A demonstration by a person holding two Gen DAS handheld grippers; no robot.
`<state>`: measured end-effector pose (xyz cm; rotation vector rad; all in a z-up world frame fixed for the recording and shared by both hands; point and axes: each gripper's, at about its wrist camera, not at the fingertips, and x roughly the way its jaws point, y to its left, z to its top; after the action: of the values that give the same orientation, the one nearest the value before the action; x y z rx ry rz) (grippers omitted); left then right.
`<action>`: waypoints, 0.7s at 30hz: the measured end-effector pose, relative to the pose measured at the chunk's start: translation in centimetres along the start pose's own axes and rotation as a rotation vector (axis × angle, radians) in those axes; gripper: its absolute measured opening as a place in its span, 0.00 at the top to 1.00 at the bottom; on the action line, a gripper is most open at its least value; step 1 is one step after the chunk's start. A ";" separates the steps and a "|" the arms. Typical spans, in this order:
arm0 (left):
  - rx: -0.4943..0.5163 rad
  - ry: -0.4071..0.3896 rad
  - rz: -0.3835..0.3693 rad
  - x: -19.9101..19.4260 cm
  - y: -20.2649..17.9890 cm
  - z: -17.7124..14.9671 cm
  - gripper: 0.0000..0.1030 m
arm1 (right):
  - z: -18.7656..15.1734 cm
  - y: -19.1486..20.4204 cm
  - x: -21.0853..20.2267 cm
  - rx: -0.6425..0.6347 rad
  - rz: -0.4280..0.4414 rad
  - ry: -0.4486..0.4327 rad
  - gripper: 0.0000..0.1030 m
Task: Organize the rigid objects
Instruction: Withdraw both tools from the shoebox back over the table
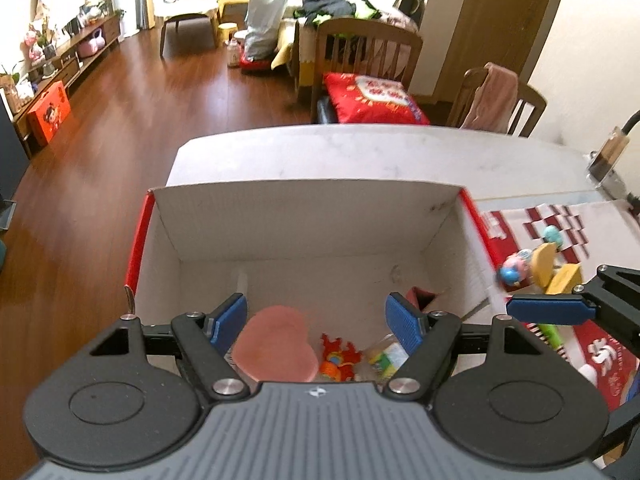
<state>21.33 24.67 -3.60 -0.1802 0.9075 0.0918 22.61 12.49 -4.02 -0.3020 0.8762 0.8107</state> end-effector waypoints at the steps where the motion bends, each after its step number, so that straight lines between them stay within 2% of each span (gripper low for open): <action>1: -0.002 -0.008 -0.002 -0.3 -0.2 -0.1 0.26 | -0.3 -0.1 -0.6 0.004 0.004 -0.010 0.11; 10: 0.006 -0.143 0.015 -3.8 -3.9 -1.2 0.20 | -2.9 -2.4 -5.5 0.038 0.013 -0.092 0.01; 16: -0.004 -0.164 -0.004 -4.7 -7.0 -2.3 0.20 | -5.2 -5.9 -8.4 0.069 -0.012 -0.132 0.00; 21: 0.026 -0.175 0.005 -4.8 -10.6 -3.4 0.20 | -7.3 -9.4 -10.6 0.074 -0.056 -0.153 0.00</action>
<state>17.37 13.64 -0.60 -0.1438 0.7342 0.0987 21.47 -3.11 -1.02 -0.1961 0.7491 0.7374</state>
